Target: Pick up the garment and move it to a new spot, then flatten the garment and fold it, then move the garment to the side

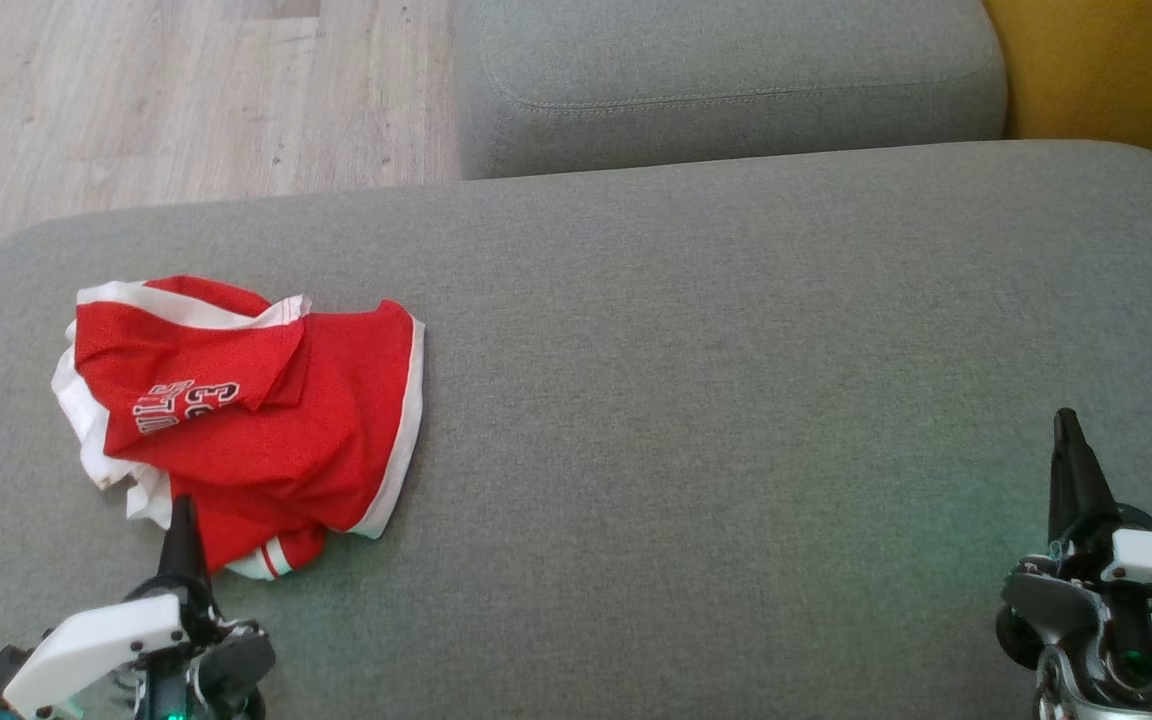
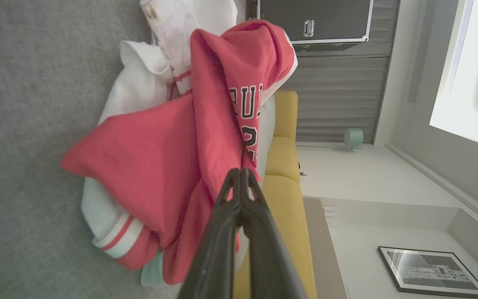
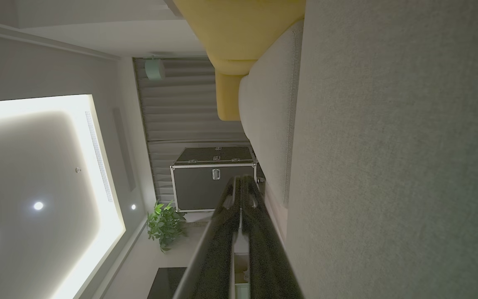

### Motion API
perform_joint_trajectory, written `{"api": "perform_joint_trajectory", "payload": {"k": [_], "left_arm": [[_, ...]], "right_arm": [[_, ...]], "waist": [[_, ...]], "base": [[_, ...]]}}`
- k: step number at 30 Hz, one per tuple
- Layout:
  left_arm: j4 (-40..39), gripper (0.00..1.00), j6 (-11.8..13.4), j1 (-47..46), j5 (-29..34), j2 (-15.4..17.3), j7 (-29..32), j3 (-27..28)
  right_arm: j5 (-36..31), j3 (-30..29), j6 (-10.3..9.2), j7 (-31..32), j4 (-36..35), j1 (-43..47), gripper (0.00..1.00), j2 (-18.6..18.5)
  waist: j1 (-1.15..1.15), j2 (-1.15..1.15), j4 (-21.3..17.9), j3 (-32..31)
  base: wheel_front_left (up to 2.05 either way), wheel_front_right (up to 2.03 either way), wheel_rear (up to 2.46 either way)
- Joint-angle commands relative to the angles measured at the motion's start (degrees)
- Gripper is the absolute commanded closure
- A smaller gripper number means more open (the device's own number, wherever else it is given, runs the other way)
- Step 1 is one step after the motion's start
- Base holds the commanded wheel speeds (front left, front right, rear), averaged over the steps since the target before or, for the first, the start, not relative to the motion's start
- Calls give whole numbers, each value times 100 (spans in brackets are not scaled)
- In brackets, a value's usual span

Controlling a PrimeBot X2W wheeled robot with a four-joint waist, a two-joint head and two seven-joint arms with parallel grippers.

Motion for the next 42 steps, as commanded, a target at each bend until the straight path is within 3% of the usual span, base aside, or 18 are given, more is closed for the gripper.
{"api": "perform_joint_trajectory", "payload": {"k": [1, 6, 7, 22, 34, 42], "left_arm": [[-207, 100, -36, -287, 9, 49, 40, 199], [-207, 100, -36, -287, 9, 49, 40, 199], [0, 0, 0, 0, 0, 0, 0, 0], [61, 0, 3, 126, 164, -7, -192, -26], [-75, 0, -2, 126, 541, 0, -410, 209], [-200, 0, -1, 76, 1078, 4, -545, 370]], "right_arm": [[42, 120, -4, 32, -218, -195, 100, -28], [42, 120, -4, 32, -218, -195, 100, -28], [0, 0, 0, 0, 0, 0, 0, 0], [-222, 138, 0, -190, 113, 67, 0, 10], [-984, 120, -1, -409, -14, 17, 0, 5], [-1916, 186, -1, -544, -254, -33, 0, 3]], "waist": [[0, 0, 0, 0], [0, 0, 0, 0], [0, 0, 0, 0], [0, 0, -19, 3], [0, 0, -34, -15], [0, 0, -29, -21]], "base": [[0, 0, 0], [0, 0, 0], [0, 0, 0], [0, 0, 0], [0, 0, 0], [0, 0, 0]]}}
